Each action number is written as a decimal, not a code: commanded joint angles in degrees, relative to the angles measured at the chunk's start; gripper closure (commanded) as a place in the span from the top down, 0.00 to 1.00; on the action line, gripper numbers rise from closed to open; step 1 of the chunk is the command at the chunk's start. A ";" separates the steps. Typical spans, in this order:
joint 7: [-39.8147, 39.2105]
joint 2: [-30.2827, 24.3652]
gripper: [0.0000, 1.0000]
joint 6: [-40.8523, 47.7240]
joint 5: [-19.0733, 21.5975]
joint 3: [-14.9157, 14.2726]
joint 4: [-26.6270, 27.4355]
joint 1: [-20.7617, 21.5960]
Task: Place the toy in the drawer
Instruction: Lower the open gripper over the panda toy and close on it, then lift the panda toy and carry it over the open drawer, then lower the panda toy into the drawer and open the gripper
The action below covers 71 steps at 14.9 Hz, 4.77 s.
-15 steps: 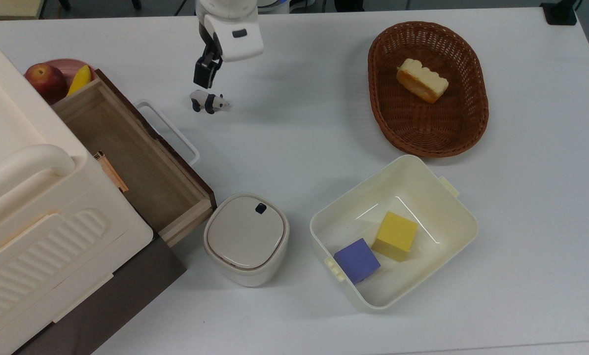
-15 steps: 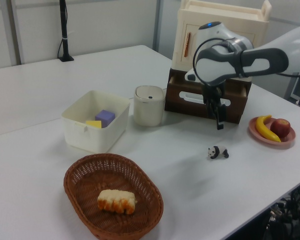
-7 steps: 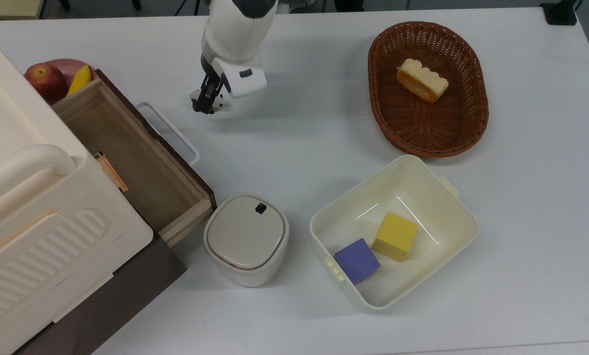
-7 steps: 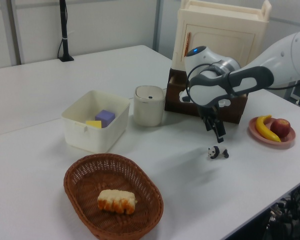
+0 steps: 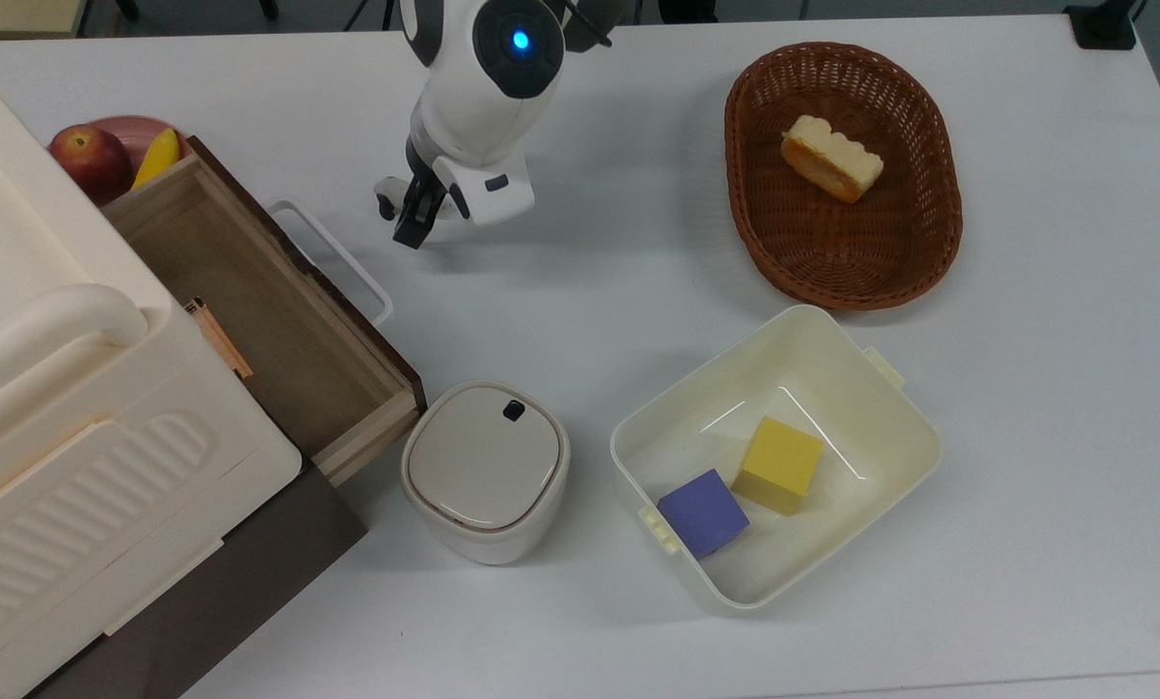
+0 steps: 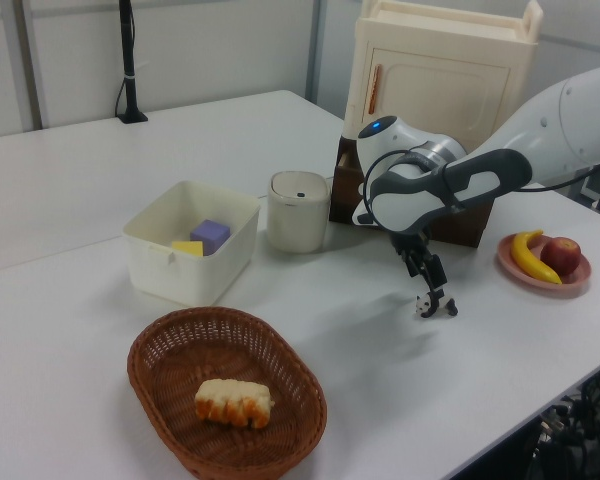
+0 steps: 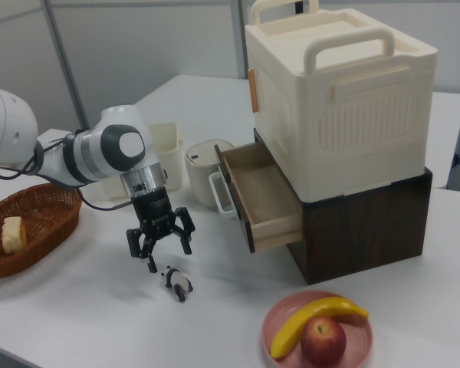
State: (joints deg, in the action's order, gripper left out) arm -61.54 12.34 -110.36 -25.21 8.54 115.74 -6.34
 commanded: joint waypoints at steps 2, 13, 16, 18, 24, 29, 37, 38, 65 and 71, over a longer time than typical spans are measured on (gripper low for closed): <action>1.43 1.11 1.00 -1.00 -1.95 -0.11 0.63 0.71; 0.90 2.51 0.75 -0.73 -4.41 -0.11 0.80 0.10; -0.32 2.69 0.22 -0.47 -4.58 -0.11 0.72 0.10; -1.29 2.60 0.08 -0.30 -4.58 -0.11 0.54 0.10; 1.68 2.25 0.08 -0.82 -3.44 -0.11 -2.18 0.27; 11.16 1.90 0.08 -1.00 -0.02 0.68 -7.35 0.80; 28.23 1.90 0.08 -1.00 8.06 3.06 -18.25 0.89; 29.37 1.72 0.08 -0.56 9.03 3.06 -19.31 0.72; 45.99 1.19 0.05 -9.08 16.78 -8.72 -29.52 -5.17; 46.17 1.63 0.05 -13.65 11.16 -8.72 -28.46 -5.00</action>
State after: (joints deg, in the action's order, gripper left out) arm -14.43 14.55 -122.42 -12.09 0.35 86.02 -11.92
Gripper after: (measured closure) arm 0.608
